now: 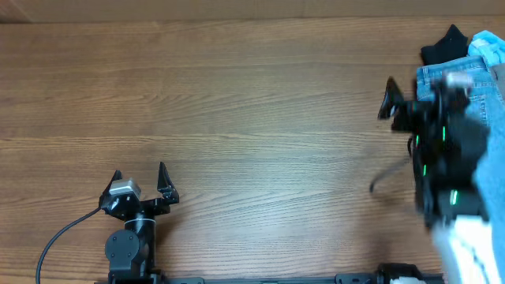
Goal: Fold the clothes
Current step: 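Reach the right gripper to the pile and grasp the blue jeans waistband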
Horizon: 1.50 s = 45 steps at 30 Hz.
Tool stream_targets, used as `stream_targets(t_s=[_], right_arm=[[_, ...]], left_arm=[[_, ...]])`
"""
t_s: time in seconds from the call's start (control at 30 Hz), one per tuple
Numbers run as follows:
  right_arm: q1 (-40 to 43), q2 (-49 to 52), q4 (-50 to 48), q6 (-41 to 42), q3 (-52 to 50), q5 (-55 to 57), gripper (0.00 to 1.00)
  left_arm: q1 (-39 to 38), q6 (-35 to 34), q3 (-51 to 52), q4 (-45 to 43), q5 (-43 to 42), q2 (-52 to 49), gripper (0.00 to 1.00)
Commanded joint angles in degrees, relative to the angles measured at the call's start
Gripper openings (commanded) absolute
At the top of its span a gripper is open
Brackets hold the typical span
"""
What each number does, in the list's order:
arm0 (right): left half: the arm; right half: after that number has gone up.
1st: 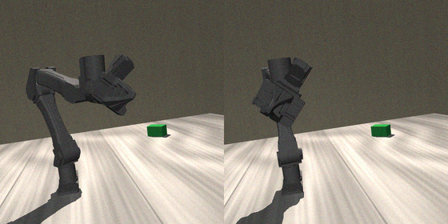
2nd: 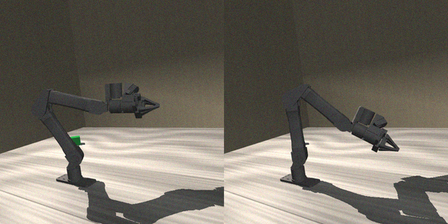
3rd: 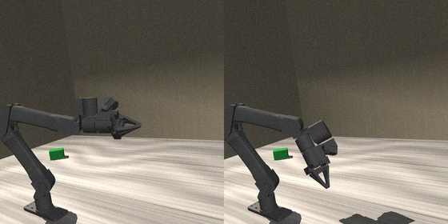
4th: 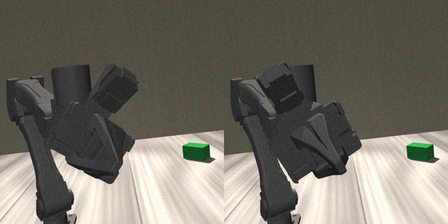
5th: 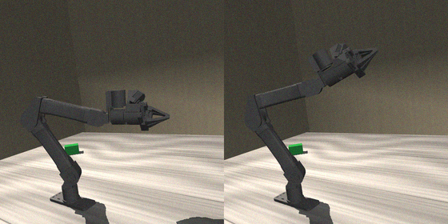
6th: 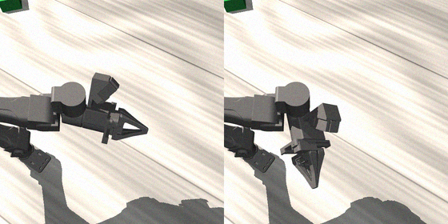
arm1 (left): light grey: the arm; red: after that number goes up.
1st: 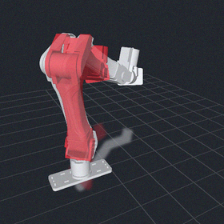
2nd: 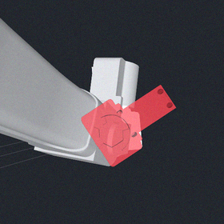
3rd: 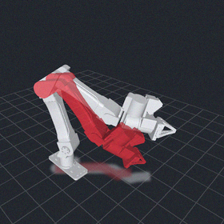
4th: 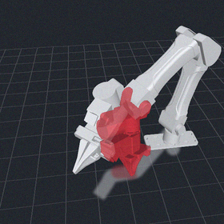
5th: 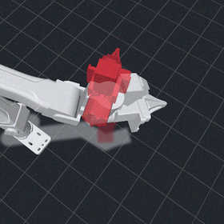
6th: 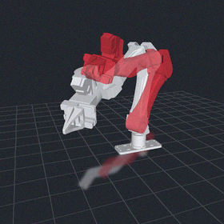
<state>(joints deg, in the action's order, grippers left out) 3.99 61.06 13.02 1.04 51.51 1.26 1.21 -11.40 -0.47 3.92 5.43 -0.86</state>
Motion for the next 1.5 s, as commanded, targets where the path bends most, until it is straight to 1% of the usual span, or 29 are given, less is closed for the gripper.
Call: stream_targets(t_s=[0.0, 0.07, 0.13, 0.17, 0.23, 0.33, 0.57, 0.7, 0.8, 0.93, 1.07, 1.13, 1.2, 1.23, 1.27, 1.3, 1.47], right_arm=[[2.89, 16.59, 11.30, -1.77, 17.14, 3.82, 1.00], [3.65, 25.24, 20.00, -1.75, 26.03, 3.85, 1.00], [3.87, 31.98, 27.10, -1.70, 32.57, 3.80, 1.00], [3.87, 34.86, 29.18, -1.77, 34.93, 3.87, 1.00], [3.91, 38.82, 30.16, -2.45, 36.81, 3.89, 1.00], [3.96, 43.06, 26.82, -3.02, 36.81, 6.40, 1.00], [3.96, 52.54, 23.65, -2.32, 36.81, 26.58, 1.00], [3.96, 56.70, 21.68, -2.62, 36.81, 27.96, 1.00], [3.74, 59.78, 18.10, -2.62, 36.81, 31.87, 1.00], [3.74, 62.40, 16.02, -2.69, 36.81, 36.04, 1.00], [4.15, 64.52, 14.03, -4.81, 36.81, 38.18, 0.99], [4.13, 65.55, 12.98, -5.60, 36.81, 39.21, 0.96], [4.13, 66.60, 12.00, -5.60, 36.81, 40.70, 0.89], [4.13, 67.04, 11.56, -5.57, 36.81, 41.27, 0.84], [4.13, 67.41, 11.34, -5.60, 36.81, 41.46, 0.77], [4.24, 67.60, 10.97, -5.57, 36.81, 41.72, 0.74], [5.18, 67.98, 10.12, -5.60, 36.81, 41.75, 0.73]], left_arm=[[0.04, 1.55, 0.20, -0.09, 0.52, 0.55, 1.00], [0.04, 1.55, 0.20, -0.09, 0.52, 0.55, 1.00], [0.04, 1.55, 0.20, -0.09, 0.52, 0.55, 1.00], [0.04, 1.55, 0.20, -0.11, 0.52, 0.55, 1.00], [0.04, 1.55, 0.20, -0.09, 0.52, 0.55, 1.00], [0.04, 1.55, 0.20, -0.09, 0.52, 0.55, 1.00], [0.04, 1.55, 0.20, -0.09, 0.52, 0.55, 1.00], [0.04, 1.55, 0.20, -0.09, 0.52, 0.55, 1.00], [0.04, 1.55, 0.20, -0.09, 0.52, 0.55, 1.00], [0.04, 1.55, 0.20, -0.09, 0.52, 0.55, 1.00], [0.04, 1.55, 0.20, -0.09, 0.52, 0.55, 1.00], [0.04, 1.55, 0.20, -0.09, 0.52, 0.55, 1.00], [0.04, 1.55, 0.20, -0.09, 0.52, 0.55, 1.00], [0.04, 1.55, 0.20, -0.09, 0.52, 0.55, 1.00], [0.04, 1.55, 0.20, -0.09, 0.52, 0.55, 1.00], [0.04, 1.55, 0.20, -0.09, 0.52, 0.55, 1.00], [0.04, 1.55, 0.20, -0.09, 0.52, 0.55, 1.00]])
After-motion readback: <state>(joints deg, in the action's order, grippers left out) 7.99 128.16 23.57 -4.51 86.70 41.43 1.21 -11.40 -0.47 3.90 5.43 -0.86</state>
